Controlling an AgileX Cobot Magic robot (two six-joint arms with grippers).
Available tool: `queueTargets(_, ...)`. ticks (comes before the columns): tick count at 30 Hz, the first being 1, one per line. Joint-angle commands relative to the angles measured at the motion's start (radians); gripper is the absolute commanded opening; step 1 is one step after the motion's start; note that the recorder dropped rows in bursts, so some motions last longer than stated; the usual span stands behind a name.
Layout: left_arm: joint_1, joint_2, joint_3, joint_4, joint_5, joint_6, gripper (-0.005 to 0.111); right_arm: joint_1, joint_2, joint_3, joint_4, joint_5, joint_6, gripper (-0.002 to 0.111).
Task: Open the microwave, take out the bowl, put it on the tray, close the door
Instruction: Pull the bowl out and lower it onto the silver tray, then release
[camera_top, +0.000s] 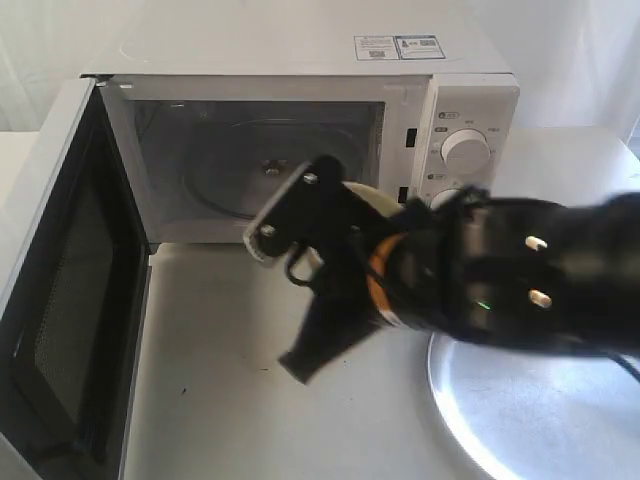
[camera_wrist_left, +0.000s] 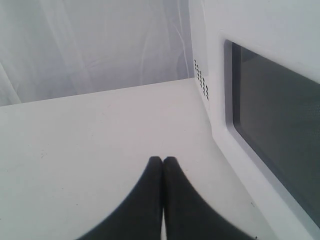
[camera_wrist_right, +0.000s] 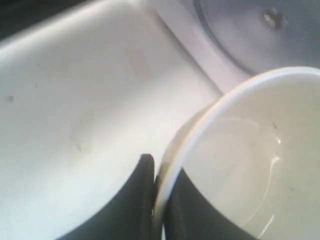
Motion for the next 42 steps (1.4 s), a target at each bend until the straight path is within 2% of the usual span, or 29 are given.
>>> queueTargets(1, -0.004, -0.002, -0.003, -0.008, -0.006, 0.0, 0.0, 0.02, -0.186, 0.197, 0.019, 0.191, 0.114, 0.0)
queueTargets(5, -0.004, -0.002, -0.003, -0.008, -0.006, 0.0, 0.0, 0.02, -0.257, 0.322, -0.004, 0.333, 0.258, 0.0)
queueTargets(10, -0.004, -0.002, -0.003, -0.008, -0.003, 0.0, 0.0, 0.02, -0.233, 0.402, -0.038, 0.311, 0.286, 0.0)
queueTargets(19, -0.004, -0.002, -0.003, -0.008, -0.003, 0.0, 0.0, 0.02, -0.082, 0.433, -0.233, 0.37, 0.492, 0.0)
queueTargets(25, -0.004, -0.002, -0.003, -0.008, -0.003, 0.0, 0.0, 0.02, -0.004, 0.433, -0.391, 0.348, 0.71, 0.001)
queueTargets(28, -0.004, -0.002, -0.003, -0.008, -0.003, 0.0, 0.0, 0.02, 0.006, 0.433, -0.416, 0.297, 0.724, 0.017)
queueTargets(32, -0.004, -0.002, -0.003, -0.008, -0.003, 0.0, 0.0, 0.02, 0.006, 0.433, -0.487, 0.295, 0.778, 0.054)
queueTargets(33, -0.004, -0.002, -0.003, -0.008, -0.003, 0.0, 0.0, 0.02, 0.006, 0.433, -0.497, 0.31, 0.806, 0.061)
queueTargets(34, -0.004, -0.002, -0.003, -0.008, -0.003, 0.0, 0.0, 0.02, 0.006, 0.433, -0.506, 0.325, 0.832, 0.062)
queueTargets(36, -0.004, -0.002, -0.003, -0.008, -0.003, 0.0, 0.0, 0.023, -0.012, 0.433, -0.503, 0.327, 0.865, 0.056)
queueTargets(42, -0.004, -0.002, -0.003, -0.008, -0.003, 0.0, 0.0, 0.118, -0.247, 0.409, -0.541, 0.201, 0.903, 0.021)
